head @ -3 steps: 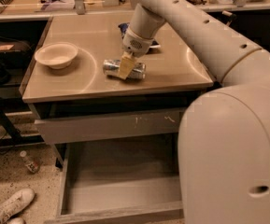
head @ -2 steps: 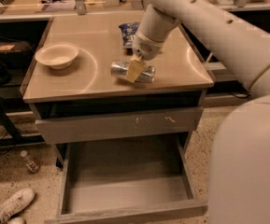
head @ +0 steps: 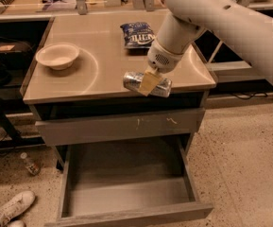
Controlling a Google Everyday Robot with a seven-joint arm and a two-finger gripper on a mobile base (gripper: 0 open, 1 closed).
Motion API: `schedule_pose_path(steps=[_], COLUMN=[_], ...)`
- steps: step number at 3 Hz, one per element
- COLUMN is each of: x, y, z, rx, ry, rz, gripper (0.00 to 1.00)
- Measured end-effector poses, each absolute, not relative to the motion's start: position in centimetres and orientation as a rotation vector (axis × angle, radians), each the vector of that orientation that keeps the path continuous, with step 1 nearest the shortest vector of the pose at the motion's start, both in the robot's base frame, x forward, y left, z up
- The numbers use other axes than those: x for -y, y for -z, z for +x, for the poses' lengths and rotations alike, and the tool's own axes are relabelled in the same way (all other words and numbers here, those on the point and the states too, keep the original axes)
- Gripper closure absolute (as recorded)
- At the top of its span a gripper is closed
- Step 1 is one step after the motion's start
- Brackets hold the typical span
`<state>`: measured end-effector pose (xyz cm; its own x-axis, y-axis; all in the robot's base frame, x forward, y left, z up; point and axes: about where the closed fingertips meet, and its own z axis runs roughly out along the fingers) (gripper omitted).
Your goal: Place redbull can into middle drawer
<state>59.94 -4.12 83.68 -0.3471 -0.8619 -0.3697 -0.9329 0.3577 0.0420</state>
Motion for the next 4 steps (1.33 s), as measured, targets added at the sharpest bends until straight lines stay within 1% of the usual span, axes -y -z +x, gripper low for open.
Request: schedule_pose_path(steps=[1,2,3,4], x=[4.7,4.7,4.6,4.0], y=[-83.5,-83.5,-82.5,-80.1], z=[55.8,55.8,53.2,49.4], rx=[-2.316,-2.316,-2.357,-2.425], ry=[-0.367,-0.367,-0.391,-0.462], rz=[-1.629,-1.629,-1.617,-1.57], gripper=[1.0,1.0,1.0,1.0])
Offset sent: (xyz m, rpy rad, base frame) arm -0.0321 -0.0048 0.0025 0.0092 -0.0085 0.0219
